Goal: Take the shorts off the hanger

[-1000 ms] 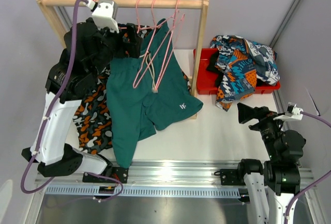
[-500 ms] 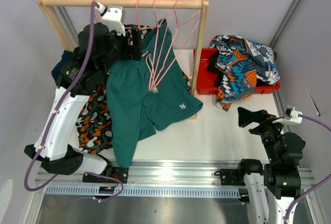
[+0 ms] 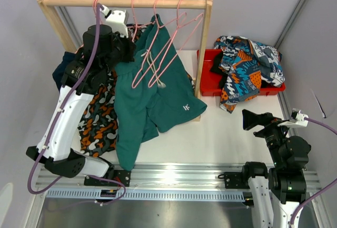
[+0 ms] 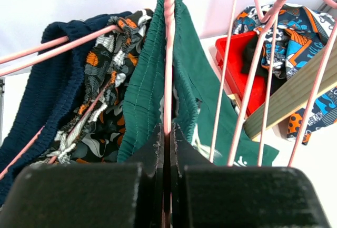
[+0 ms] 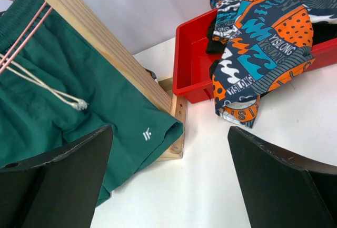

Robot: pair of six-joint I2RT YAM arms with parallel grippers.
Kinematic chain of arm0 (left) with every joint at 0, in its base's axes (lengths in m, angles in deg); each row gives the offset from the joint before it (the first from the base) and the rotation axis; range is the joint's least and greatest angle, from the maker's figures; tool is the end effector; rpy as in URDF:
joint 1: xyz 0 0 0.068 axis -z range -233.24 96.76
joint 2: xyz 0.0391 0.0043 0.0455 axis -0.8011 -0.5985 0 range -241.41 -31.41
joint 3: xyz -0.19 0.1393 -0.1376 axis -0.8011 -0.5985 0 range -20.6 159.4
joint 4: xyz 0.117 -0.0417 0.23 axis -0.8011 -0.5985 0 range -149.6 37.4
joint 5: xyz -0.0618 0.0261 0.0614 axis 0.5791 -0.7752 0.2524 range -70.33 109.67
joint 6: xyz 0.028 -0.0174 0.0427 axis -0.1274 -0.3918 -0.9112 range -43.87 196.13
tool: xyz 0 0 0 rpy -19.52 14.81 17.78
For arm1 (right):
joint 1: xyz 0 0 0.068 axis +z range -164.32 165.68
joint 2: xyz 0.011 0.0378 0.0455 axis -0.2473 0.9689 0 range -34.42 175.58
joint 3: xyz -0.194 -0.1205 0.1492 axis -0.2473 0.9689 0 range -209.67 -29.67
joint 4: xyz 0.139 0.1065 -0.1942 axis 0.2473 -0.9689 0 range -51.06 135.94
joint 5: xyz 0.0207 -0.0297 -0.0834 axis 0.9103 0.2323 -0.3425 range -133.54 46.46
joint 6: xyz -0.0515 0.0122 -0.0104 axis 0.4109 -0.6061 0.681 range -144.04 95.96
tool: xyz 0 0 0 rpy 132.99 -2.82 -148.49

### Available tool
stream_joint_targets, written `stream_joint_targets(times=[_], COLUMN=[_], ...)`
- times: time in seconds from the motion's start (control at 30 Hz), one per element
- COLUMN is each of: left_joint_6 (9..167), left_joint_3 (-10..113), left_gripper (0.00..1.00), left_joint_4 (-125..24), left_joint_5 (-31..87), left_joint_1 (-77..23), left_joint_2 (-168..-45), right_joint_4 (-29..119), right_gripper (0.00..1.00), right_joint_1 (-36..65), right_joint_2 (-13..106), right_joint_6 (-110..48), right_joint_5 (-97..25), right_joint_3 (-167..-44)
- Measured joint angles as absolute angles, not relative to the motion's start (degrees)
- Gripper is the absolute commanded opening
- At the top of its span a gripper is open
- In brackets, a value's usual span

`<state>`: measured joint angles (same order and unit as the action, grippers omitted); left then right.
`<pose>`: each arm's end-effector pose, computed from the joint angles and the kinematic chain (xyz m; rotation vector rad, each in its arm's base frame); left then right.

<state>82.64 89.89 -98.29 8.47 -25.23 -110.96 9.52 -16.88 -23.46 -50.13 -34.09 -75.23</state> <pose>0.2299 -0.1145 0.5229 0.2048 1.8185 -0.2466 0.0378 0.0042 0.3487 0.2744 1.5972 0.4499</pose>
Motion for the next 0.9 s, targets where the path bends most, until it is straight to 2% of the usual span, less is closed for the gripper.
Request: stream_joint_targets(times=[0.33, 0.5, 0.6, 0.9], left_joint_6=[82.68, 82.61, 82.57, 82.53], left_joint_3=[101.39, 102.66, 98.35, 72.91], left_gripper=[0.00, 0.00, 0.00, 0.00], left_joint_4=[-103.32, -103.43, -103.01, -107.84], left_joint_5=[10.37, 11.37, 11.46, 8.62], left_joint_1=[-25.54, -25.58, -25.58, -25.67], left_joint_2=[-111.31, -109.10, -105.78, -84.52], right_joint_4=[9.56, 9.56, 9.78, 14.30], right_gripper=[1.00, 1.00, 1.00, 0.99], right_joint_1=[-16.88, -16.88, -16.88, -16.88], right_joint_2=[-24.01, -24.09, -24.09, -21.19], right_joint_6=[-50.17, -50.19, -50.17, -50.37], right_joint_5=[-34.07, -34.05, -33.92, -27.14], right_joint_3=[-74.92, -74.88, -74.88, -76.21])
